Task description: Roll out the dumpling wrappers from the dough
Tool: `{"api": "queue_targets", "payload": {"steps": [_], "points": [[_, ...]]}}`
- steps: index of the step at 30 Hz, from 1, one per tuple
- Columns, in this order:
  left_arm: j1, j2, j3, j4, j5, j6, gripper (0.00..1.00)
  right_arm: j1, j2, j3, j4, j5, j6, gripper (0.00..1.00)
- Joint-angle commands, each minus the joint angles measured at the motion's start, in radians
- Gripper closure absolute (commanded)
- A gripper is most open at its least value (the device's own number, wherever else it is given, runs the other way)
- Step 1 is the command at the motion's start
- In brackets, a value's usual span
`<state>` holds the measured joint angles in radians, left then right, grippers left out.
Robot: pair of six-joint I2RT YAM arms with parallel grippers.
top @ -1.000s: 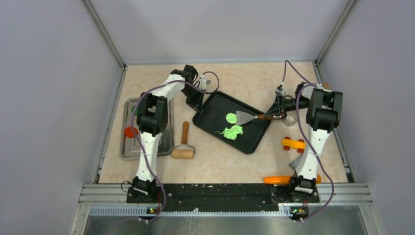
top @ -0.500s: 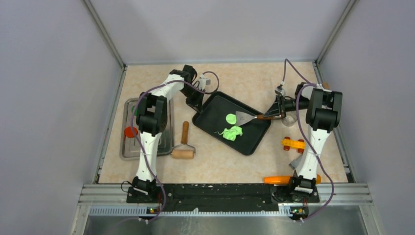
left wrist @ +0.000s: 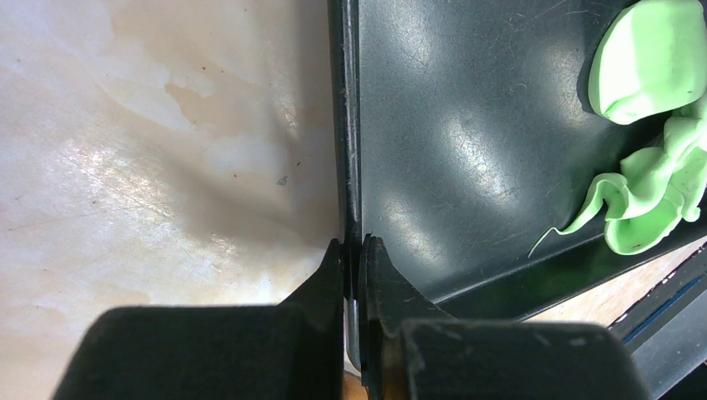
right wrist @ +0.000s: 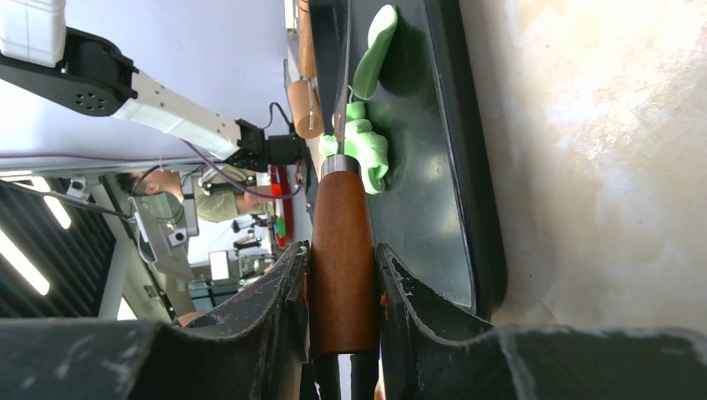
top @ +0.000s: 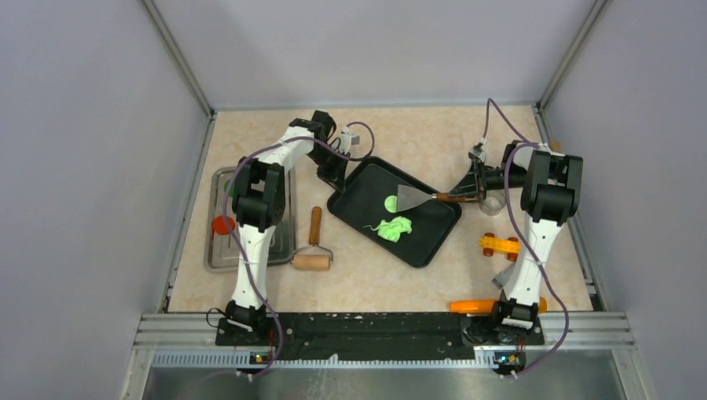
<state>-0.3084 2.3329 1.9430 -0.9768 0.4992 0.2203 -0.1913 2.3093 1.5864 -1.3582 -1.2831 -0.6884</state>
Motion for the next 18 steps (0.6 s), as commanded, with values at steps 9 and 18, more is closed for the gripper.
{"api": "queue_targets", "payload": {"steps": [9,18], "points": [[-0.001,0.01,0.004,0.008,0.0,0.045,1.0,-0.04,-0.249,-0.04,0.178,0.088,0.187,1.0],[-0.001,0.006,0.001,0.006,0.008,0.044,1.0,-0.041,-0.215,-0.072,0.203,0.19,0.222,1.0]]}}
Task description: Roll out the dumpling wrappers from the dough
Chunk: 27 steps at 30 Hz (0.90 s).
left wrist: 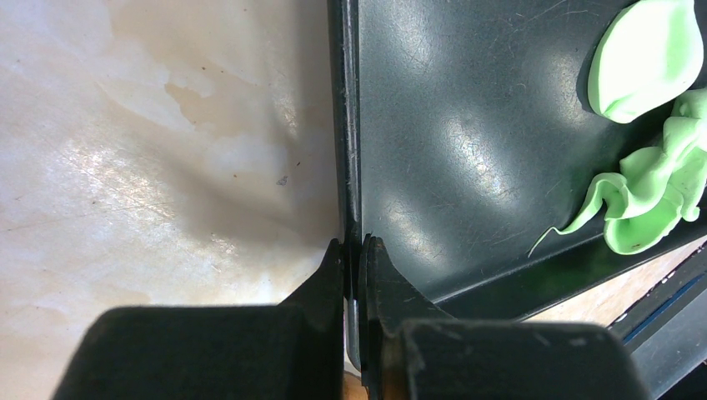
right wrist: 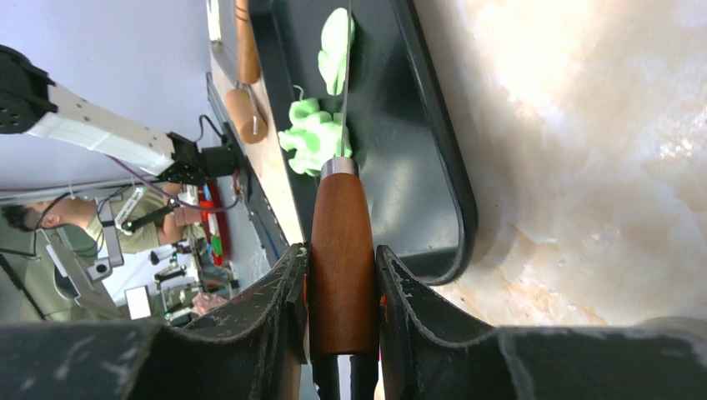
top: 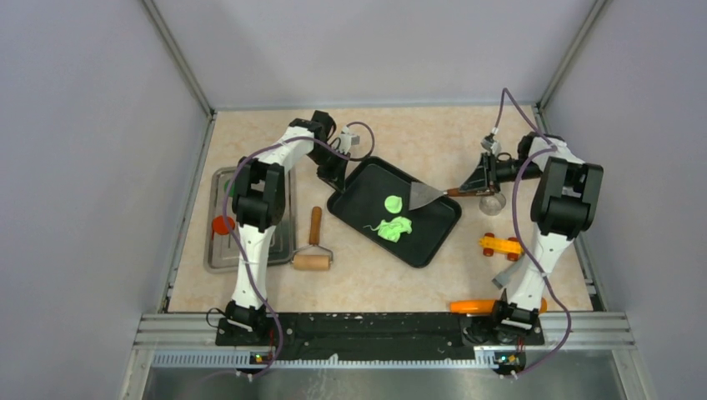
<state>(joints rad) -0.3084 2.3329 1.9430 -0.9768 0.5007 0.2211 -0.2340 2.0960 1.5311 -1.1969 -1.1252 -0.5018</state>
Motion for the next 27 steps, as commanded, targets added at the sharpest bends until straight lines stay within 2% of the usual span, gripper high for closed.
{"api": "queue_targets", "payload": {"steps": [1,11,27], "points": [[-0.001,0.005,-0.001,0.006,0.007,0.043,1.0,0.004,0.007,-0.018,0.038,0.034,0.027,1.0],[-0.003,-0.003,-0.027,0.004,0.01,0.041,1.0,0.03,0.08,-0.063,0.201,0.075,0.19,1.0],[-0.001,-0.003,-0.019,0.005,0.009,0.041,1.0,0.083,0.15,-0.019,0.194,0.091,0.155,1.0]]}}
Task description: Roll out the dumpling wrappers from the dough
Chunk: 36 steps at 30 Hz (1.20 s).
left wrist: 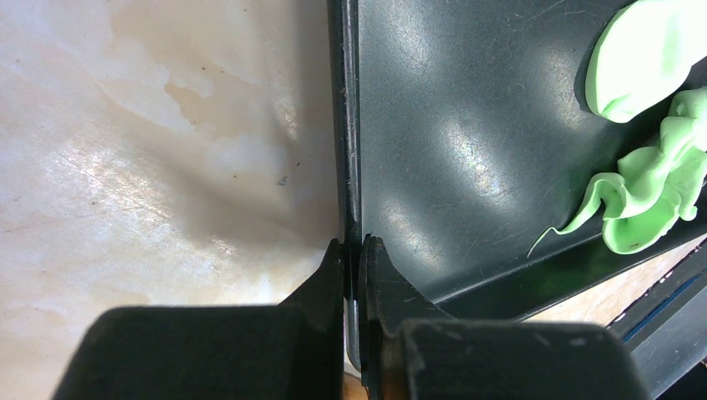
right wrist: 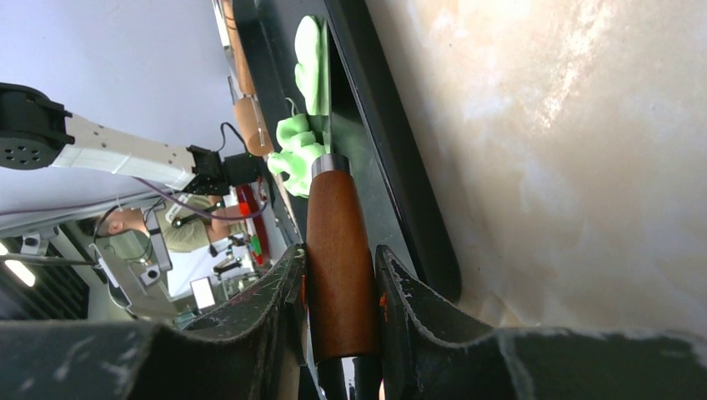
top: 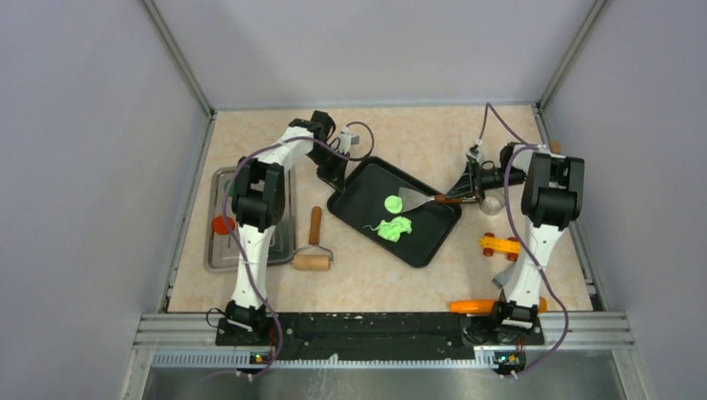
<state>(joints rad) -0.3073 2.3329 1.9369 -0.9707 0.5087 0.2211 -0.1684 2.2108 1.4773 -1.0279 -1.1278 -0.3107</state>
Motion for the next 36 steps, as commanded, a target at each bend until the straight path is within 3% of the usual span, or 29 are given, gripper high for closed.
{"api": "queue_targets", "payload": {"steps": [1,8,20,31,36], "points": [[-0.003,-0.002,-0.013,0.0,-0.001,0.041,1.0,0.019,0.039,0.037,0.018,0.095,-0.043,1.0],[-0.003,0.006,-0.008,0.0,-0.008,0.042,1.0,0.023,0.085,0.067,-0.054,0.026,-0.105,1.0],[-0.001,0.025,0.023,0.009,-0.013,0.035,1.0,0.027,0.111,0.17,-0.368,-0.183,-0.398,1.0],[-0.001,0.008,0.04,0.009,-0.038,0.044,1.0,0.027,0.069,0.166,-0.4,-0.224,-0.426,1.0],[0.005,-0.026,0.086,-0.006,-0.038,0.054,0.68,0.027,-0.007,0.192,-0.388,-0.188,-0.388,1.0]]}}
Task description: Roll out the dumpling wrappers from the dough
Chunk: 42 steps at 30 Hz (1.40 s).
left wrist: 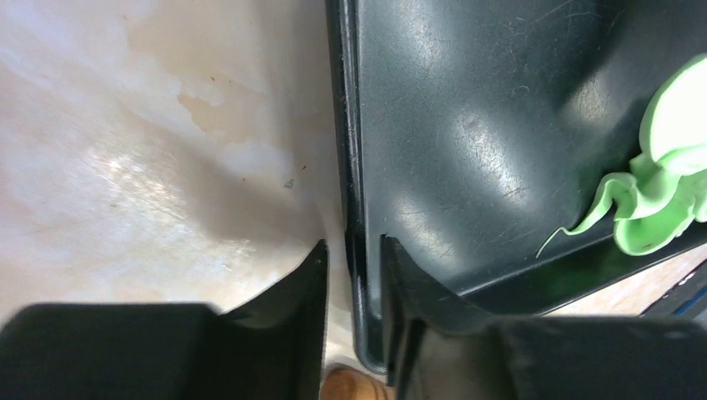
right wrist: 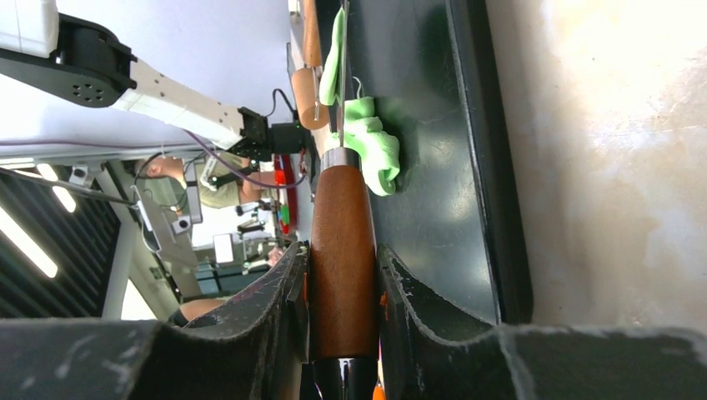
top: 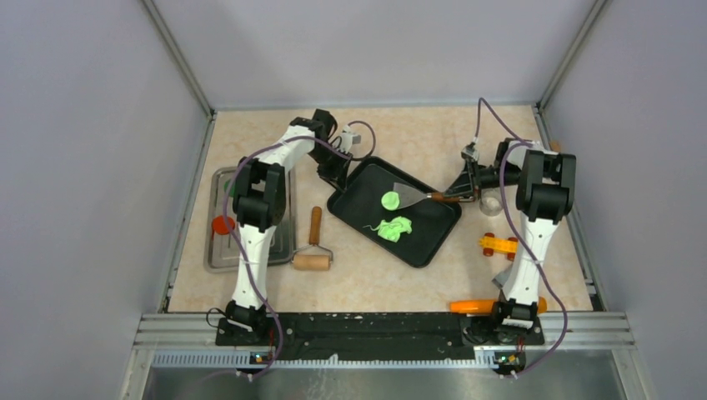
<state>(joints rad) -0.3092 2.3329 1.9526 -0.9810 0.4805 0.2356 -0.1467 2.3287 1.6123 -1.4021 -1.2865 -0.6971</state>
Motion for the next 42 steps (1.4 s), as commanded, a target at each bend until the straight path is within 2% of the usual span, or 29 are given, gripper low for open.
{"api": "queue_targets", "payload": {"steps": [1,3,6,10,15,19,22,29,35,42], "points": [[0.008,-0.043,0.084,0.005,-0.006,0.038,0.63,0.006,-0.146,0.059,-0.003,-0.019,0.019,1.0],[0.016,-0.082,0.11,0.007,0.02,0.037,0.53,0.007,-0.189,0.056,0.024,-0.008,0.063,1.0],[0.032,-0.159,0.138,0.013,0.014,0.018,0.45,0.011,-0.257,0.051,0.063,0.0,0.128,1.0],[0.06,-0.284,0.093,0.014,-0.13,-0.007,0.35,0.032,-0.324,0.035,0.103,-0.01,0.205,1.0],[0.124,-0.476,-0.181,0.086,-0.479,-0.053,0.31,0.098,-0.408,-0.014,0.171,-0.028,0.277,1.0],[0.245,-0.601,-0.361,0.116,-0.621,-0.098,0.28,0.14,-0.481,-0.051,0.285,-0.038,0.408,1.0],[0.381,-0.656,-0.43,0.121,-0.628,-0.132,0.29,0.176,-0.517,-0.059,0.386,-0.032,0.521,1.0],[0.578,-0.701,-0.591,0.178,-0.565,-0.151,0.37,0.222,-0.579,-0.081,0.496,0.016,0.628,1.0],[0.656,-0.735,-0.766,0.331,-0.542,-0.208,0.43,0.269,-0.605,-0.1,0.519,0.068,0.662,1.0],[0.726,-0.718,-0.825,0.444,-0.546,-0.233,0.44,0.31,-0.636,-0.127,0.513,0.108,0.656,1.0]]}}
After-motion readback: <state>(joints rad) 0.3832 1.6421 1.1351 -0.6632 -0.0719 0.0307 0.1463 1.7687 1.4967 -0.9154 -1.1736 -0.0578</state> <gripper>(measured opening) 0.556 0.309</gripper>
